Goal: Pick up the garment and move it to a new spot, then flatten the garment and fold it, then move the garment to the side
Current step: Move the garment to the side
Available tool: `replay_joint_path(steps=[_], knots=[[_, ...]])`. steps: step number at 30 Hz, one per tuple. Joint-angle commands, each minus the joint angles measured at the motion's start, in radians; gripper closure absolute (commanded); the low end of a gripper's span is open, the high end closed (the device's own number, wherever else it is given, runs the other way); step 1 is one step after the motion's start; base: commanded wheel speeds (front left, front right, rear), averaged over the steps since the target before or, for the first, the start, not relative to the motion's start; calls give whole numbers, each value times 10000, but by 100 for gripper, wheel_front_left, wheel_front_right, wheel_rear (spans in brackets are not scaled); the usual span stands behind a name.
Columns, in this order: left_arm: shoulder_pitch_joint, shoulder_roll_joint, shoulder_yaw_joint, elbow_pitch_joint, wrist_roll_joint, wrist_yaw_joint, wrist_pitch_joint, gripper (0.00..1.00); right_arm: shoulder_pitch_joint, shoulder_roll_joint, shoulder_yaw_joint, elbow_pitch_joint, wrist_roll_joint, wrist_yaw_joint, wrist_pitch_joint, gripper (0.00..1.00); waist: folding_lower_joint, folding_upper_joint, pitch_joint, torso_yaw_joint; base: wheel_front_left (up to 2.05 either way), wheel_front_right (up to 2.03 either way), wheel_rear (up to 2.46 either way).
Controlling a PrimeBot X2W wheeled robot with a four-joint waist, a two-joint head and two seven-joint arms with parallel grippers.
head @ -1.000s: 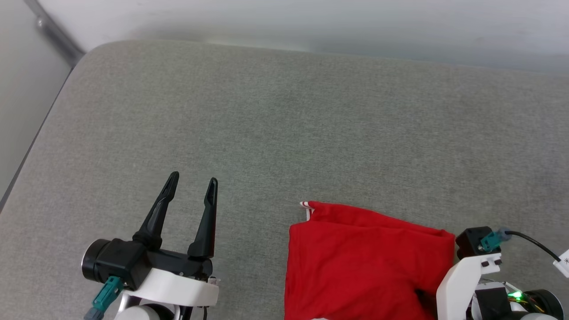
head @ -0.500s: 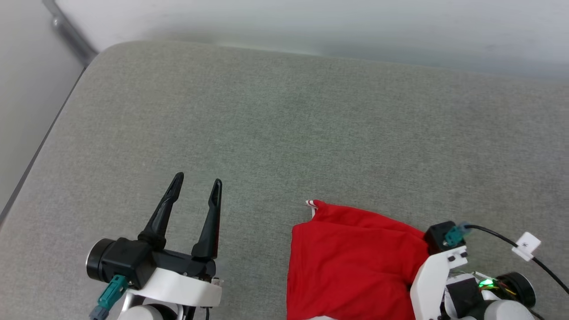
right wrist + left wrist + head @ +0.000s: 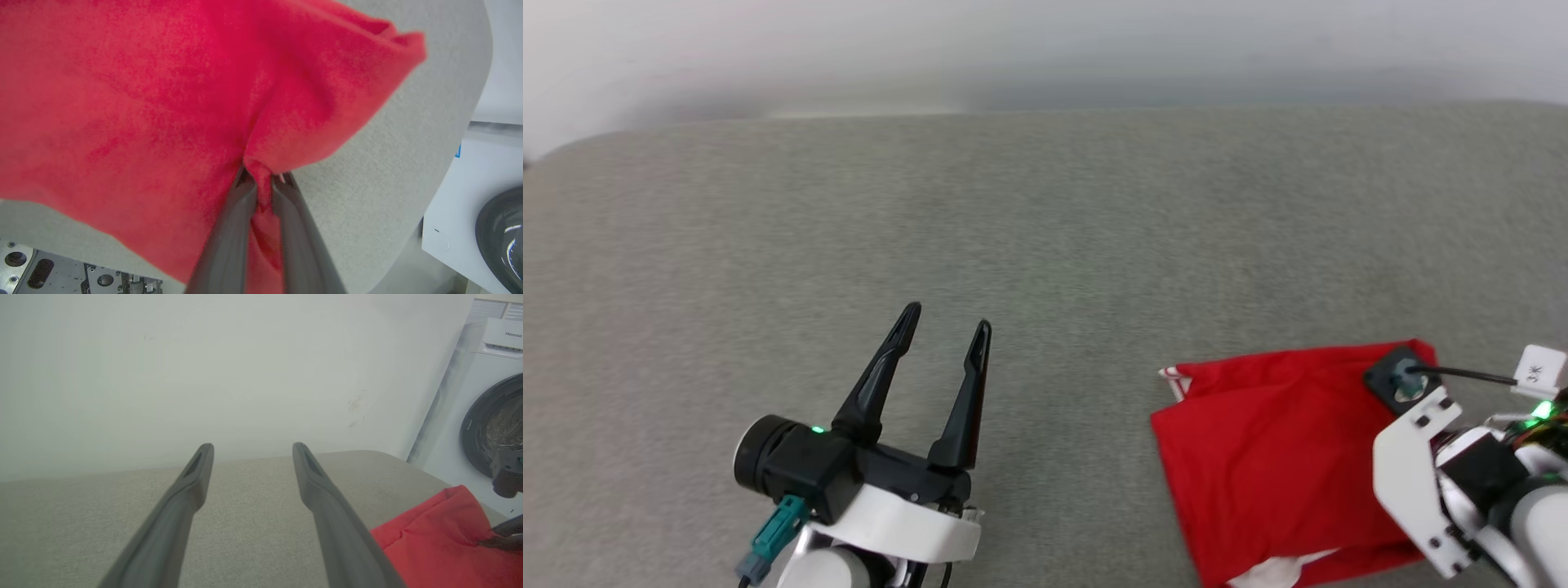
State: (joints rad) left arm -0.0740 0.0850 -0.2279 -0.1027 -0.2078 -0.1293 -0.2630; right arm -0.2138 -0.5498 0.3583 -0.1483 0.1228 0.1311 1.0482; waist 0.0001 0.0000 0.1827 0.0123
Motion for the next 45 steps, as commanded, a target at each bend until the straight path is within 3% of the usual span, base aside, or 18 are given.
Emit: replay_joint_path(steps=[1,5,10,23,31,40,41,42,45], knots=[[-220,55,-82,-62,46,-18,-22,0,-346,-365,35,-171,86,-7,50,100,-1,0,599,-873,0,0,0],[-716,276,-189,-254,140,-16,-22,0,-1068,-1321,-50,-237,169,-7,-400,100,-1,0,1348,-1712,0,0,0],[-1420,782,-389,-587,279,-16,-21,0,-1864,-1893,-573,352,-108,-9,-1309,100,-1,0,2418,-2409,0,0,0],[-2842,1813,-608,-1751,483,-16,-21,0,-2517,-2761,-2713,2825,-1075,-10,-3566,100,-1,0,4404,-2598,0,0,0],[-3275,2098,-527,-2220,559,-16,-21,0,-2662,-2438,-4127,4191,-1825,-10,-4896,100,-1,0,5040,-2384,0,0,0],[-3286,2125,-493,-2224,596,-17,-21,0,-2968,-1882,-4885,4708,-2518,-12,-5226,100,-1,0,5072,-2297,0,0,0],[-3264,2098,-489,-2194,577,-17,-21,0,-2953,-1852,-4870,4624,-2613,-12,-5269,70,-1,0,5014,-2282,0,0,0],[-3246,2063,-477,-2172,562,-18,-21,0,-2968,-1806,-4944,4597,-2658,-12,-5187,0,-1,0,4945,-2268,0,0,0],[-3125,1935,-387,-2072,493,-18,-21,0,-2928,-1698,-4958,4288,-2756,-10,-4994,0,-1,0,4599,-2226,0,0,0]])
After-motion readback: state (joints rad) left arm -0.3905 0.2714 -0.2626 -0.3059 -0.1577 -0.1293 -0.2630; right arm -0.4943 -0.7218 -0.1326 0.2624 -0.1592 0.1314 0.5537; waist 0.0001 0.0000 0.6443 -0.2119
